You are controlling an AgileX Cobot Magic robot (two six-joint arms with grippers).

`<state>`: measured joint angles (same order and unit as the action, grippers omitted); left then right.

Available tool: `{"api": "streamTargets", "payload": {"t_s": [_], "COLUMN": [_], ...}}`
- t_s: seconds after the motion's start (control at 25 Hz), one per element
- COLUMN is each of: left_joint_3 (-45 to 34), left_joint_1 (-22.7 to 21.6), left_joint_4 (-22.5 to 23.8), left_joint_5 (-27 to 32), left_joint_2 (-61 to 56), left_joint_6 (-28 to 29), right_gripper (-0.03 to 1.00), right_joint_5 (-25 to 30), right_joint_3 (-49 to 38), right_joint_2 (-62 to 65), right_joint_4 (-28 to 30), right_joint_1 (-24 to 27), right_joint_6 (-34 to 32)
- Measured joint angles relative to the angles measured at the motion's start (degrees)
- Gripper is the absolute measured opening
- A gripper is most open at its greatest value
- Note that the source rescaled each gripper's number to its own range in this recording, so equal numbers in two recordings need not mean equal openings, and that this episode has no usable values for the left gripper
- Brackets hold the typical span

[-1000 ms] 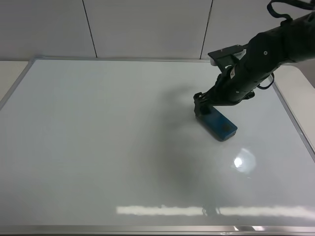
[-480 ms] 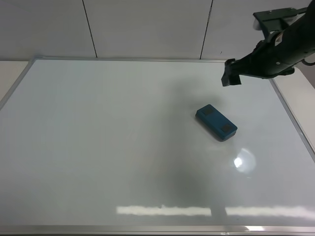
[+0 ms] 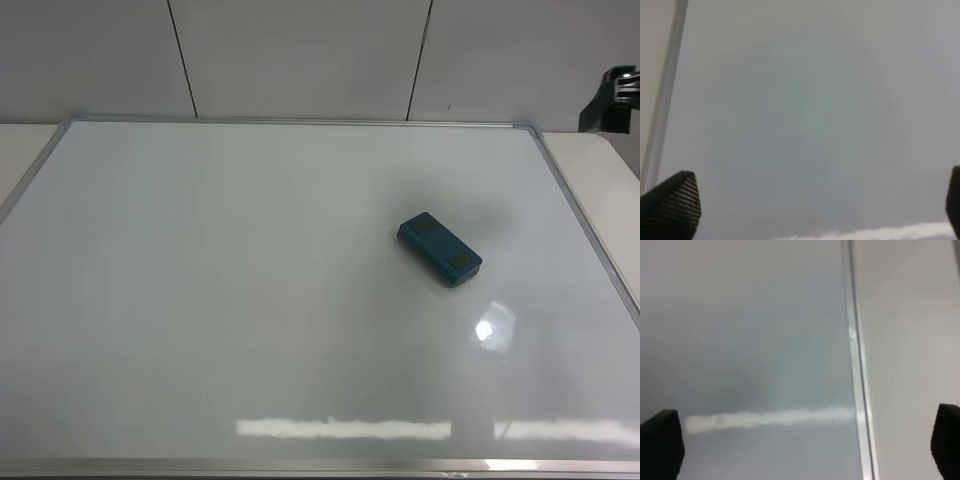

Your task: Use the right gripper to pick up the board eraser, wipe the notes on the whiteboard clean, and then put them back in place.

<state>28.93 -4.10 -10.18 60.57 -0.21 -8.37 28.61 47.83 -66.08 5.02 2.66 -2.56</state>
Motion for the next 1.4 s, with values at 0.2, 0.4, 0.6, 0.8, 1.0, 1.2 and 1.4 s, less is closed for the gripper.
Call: {"api": "streamTargets", "payload": {"t_s": [0.2,0.4,0.6,0.8,1.0,1.2,1.4], "left_joint_3": [0.0,0.0,0.0,0.0,0.0,0.0,0.0], "left_joint_1": [0.0,0.0,0.0,0.0,0.0,0.0,0.0], "left_joint_4": [0.0,0.0,0.0,0.0,0.0,0.0,0.0], "left_joint_5": [0.0,0.0,0.0,0.0,0.0,0.0,0.0], "left_joint_2": [0.0,0.0,0.0,0.0,0.0,0.0,0.0], "left_joint_6": [0.0,0.0,0.0,0.0,0.0,0.0,0.0], "right_gripper": [0.97,0.97,0.88,0.84,0.84,0.84,0.84], "right_joint_5": [2.6,6.1,13.6,23.4,29.3,32.4,35.1], "right_joint_3": [-2.2,-2.2,-2.2,-2.2,-2.2,-2.2,-2.3], "right_joint_2": [12.2,23.2,34.4,44.6,52.8,59.2,62.6], "right_joint_4": [-1.5,-1.8,-1.0,0.3,-0.4,-4.2,-5.0], "right_joint_1": [2.6,2.8,2.8,2.8,2.8,2.8,2.6], "right_joint_6": [-0.1,-0.1,0.0,0.9,1.8,4.1,4.9]}}
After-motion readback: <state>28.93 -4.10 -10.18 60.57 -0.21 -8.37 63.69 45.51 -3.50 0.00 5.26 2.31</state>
